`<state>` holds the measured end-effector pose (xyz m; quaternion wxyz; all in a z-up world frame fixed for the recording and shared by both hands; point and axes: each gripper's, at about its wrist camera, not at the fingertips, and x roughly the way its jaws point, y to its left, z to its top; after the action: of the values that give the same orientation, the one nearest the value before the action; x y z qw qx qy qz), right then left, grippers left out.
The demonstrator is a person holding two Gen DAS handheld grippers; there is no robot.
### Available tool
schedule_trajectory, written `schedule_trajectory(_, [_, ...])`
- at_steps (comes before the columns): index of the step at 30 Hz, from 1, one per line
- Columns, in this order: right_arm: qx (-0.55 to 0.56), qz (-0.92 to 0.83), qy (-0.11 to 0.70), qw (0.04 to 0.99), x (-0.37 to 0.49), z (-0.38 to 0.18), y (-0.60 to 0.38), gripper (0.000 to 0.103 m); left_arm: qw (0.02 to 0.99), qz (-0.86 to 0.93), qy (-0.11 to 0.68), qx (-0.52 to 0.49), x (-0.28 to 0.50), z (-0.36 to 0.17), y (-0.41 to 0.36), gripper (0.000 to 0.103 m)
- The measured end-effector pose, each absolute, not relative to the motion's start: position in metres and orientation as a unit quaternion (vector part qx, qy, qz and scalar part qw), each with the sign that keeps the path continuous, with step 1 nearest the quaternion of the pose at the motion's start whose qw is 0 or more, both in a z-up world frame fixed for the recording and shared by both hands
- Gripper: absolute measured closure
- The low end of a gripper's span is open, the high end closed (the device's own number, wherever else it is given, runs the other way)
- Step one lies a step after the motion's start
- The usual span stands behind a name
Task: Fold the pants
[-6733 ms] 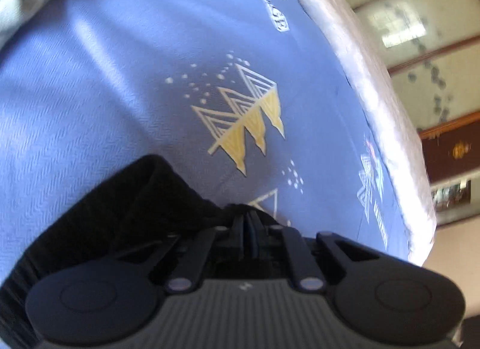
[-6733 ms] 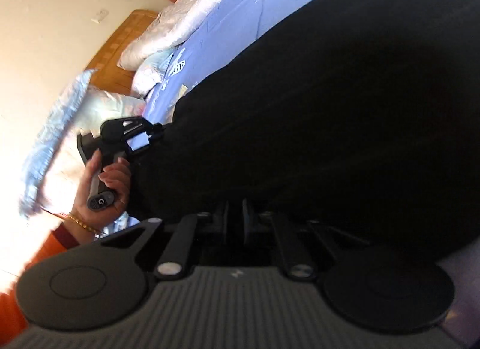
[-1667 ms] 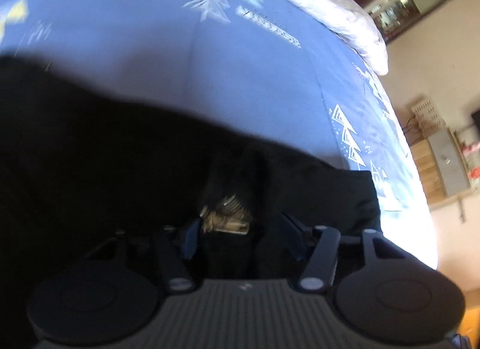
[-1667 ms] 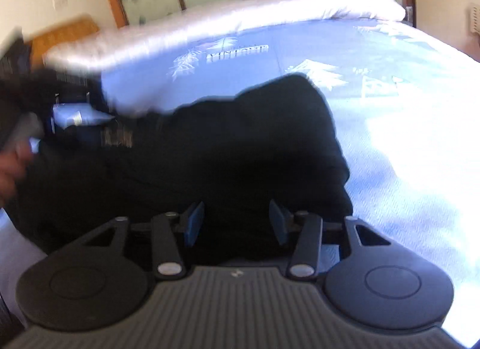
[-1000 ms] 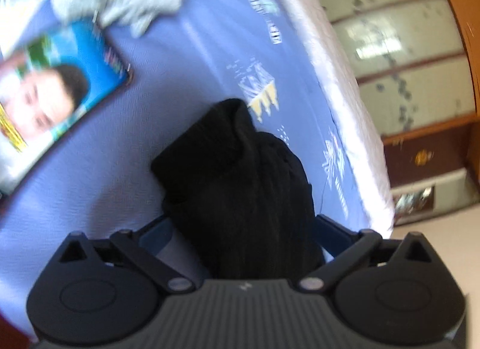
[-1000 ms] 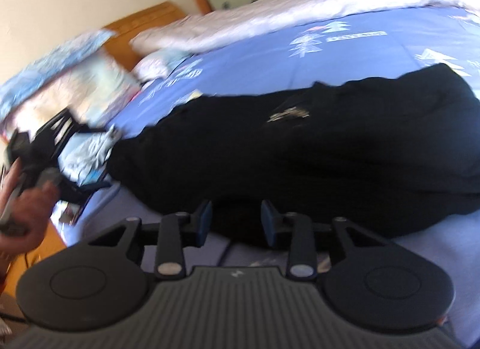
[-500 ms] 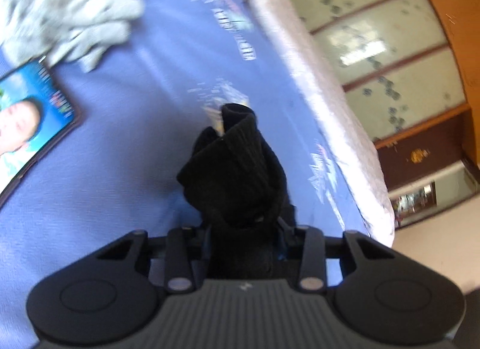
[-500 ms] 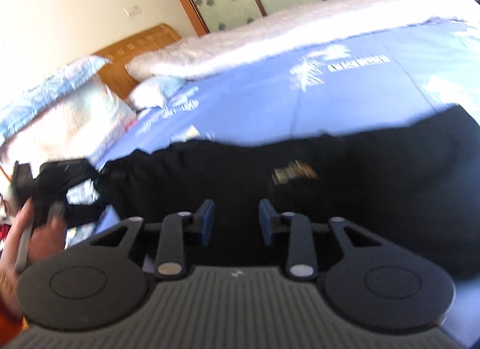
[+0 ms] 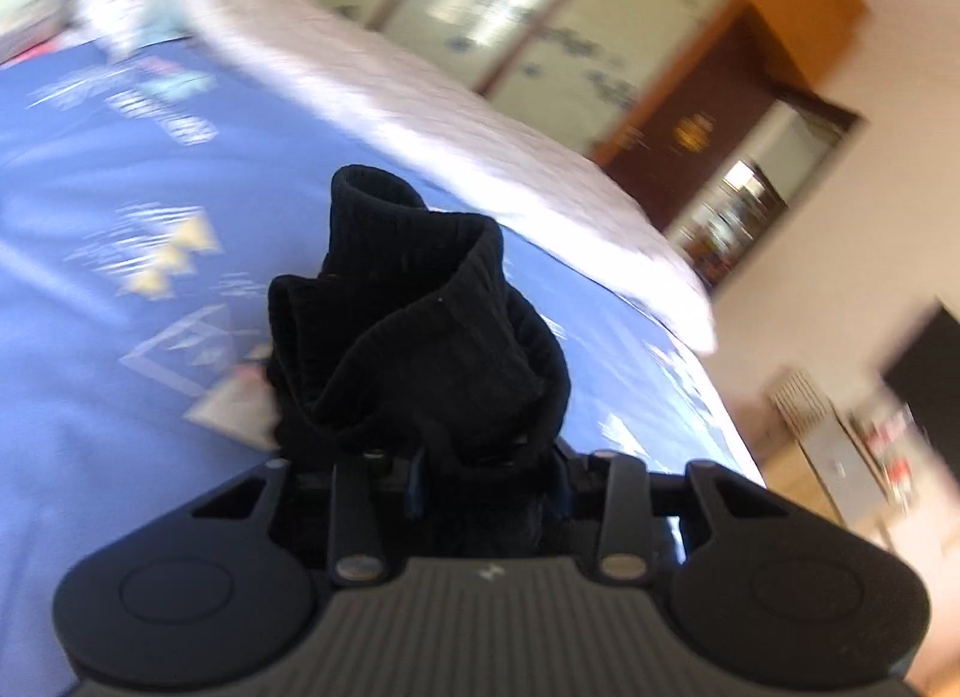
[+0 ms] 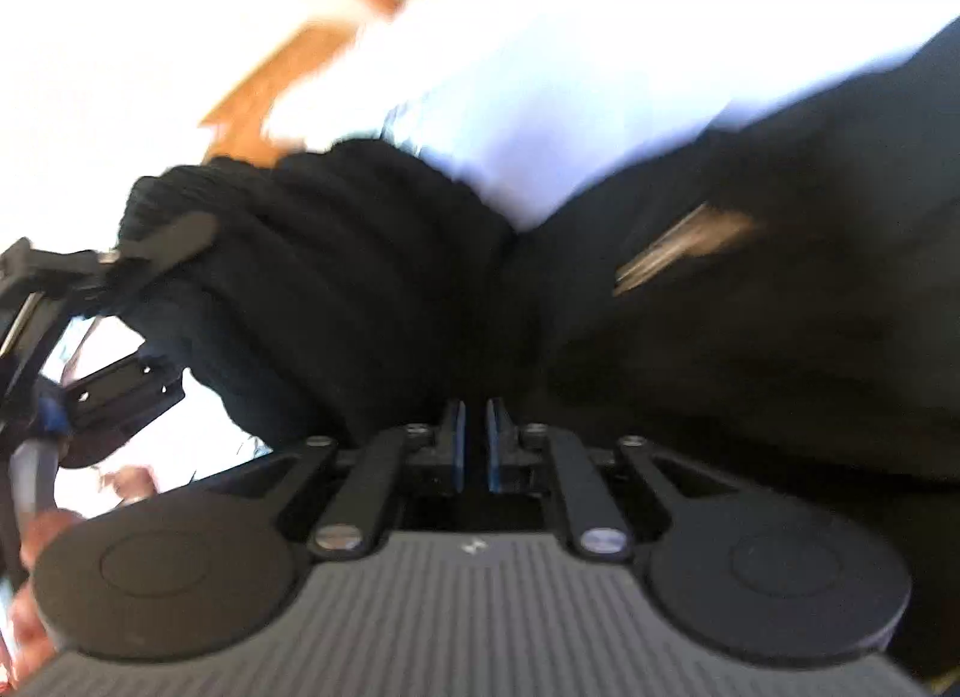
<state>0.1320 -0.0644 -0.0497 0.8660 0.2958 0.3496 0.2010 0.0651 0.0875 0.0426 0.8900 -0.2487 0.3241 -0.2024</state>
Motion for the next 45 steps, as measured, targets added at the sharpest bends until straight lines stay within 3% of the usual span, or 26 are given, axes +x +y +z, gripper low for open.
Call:
schedule_trajectory(4, [0.314,0.108,0.309,0.891,0.08,-0.043,-0.132,0.091,0.881,-0.268,0.334,-0.199,0.074,0.05,0.013,0.067])
schedule_trajectory(5, [0.327,0.084,0.3,0.892,0.069,-0.044,-0.149,0.091,0.877,-0.287,0.339,-0.181,0.077,0.05,-0.011,0.064])
schedule_trajectory(7, [0.356,0.042,0.292,0.887,0.052,-0.052,-0.177,0.091,0.869,-0.307,0.361,-0.14,0.078,0.044,-0.054,0.041])
schedule_trajectory(12, [0.421,-0.006,0.277,0.864,0.025,-0.069,-0.221,0.09,0.861,-0.337,0.37,-0.088,0.053,0.039,-0.081,0.03])
schedule_trajectory(13, [0.423,-0.001,0.267,0.866,0.024,-0.069,-0.224,0.088,0.867,-0.327,0.366,-0.091,0.051,0.039,-0.069,0.026])
schedule_trajectory(15, [0.43,0.008,0.25,0.868,0.019,-0.07,-0.229,0.056,0.875,-0.292,0.369,-0.115,0.052,0.037,-0.034,0.025])
schedule_trajectory(16, [0.433,0.016,0.241,0.868,0.019,-0.07,-0.231,0.051,0.877,-0.27,0.375,-0.131,0.056,0.034,-0.014,0.024])
schedule_trajectory(21, [0.437,0.035,0.258,0.861,0.036,-0.067,-0.219,0.041,0.863,-0.167,0.42,-0.224,0.08,0.001,0.084,0.024])
schedule_trajectory(26, [0.39,0.023,0.282,0.876,0.059,-0.046,-0.205,0.031,0.841,-0.144,0.452,-0.258,0.084,-0.028,0.095,0.024])
schedule_trajectory(28, [0.349,0.011,0.299,0.888,0.069,-0.041,-0.194,0.036,0.834,-0.15,0.465,-0.257,0.087,-0.036,0.085,0.024])
schedule_trajectory(30, [0.302,0.008,0.302,0.904,0.076,-0.033,-0.183,0.073,0.828,-0.158,0.476,-0.252,0.087,-0.04,0.074,0.024])
schedule_trajectory(32, [0.276,0.007,0.265,0.924,0.07,-0.018,-0.177,0.077,0.824,-0.166,0.482,-0.246,0.086,-0.042,0.066,0.024])
schedule_trajectory(36, [0.165,-0.024,0.179,0.97,0.031,0.019,-0.166,0.078,0.829,-0.178,0.475,-0.234,0.083,-0.038,0.057,0.017])
schedule_trajectory(38, [0.165,-0.046,0.186,0.968,0.025,0.013,-0.179,0.077,0.829,-0.181,0.474,-0.233,0.084,-0.038,0.055,0.015])
schedule_trajectory(40, [0.215,-0.068,0.249,0.942,0.037,-0.018,-0.208,0.074,0.824,-0.183,0.481,-0.239,0.086,-0.041,0.052,0.015])
schedule_trajectory(42, [0.312,-0.07,0.306,0.897,0.039,-0.05,-0.242,0.061,0.815,-0.186,0.49,-0.245,0.087,-0.044,0.048,0.015])
schedule_trajectory(43, [0.373,-0.062,0.283,0.881,0.028,-0.058,-0.257,0.06,0.813,-0.19,0.493,-0.247,0.087,-0.044,0.045,0.015])
schedule_trajectory(45, [0.432,-0.077,0.243,0.865,0.007,-0.06,-0.276,0.046,0.814,-0.197,0.489,-0.243,0.086,-0.041,0.042,0.01])
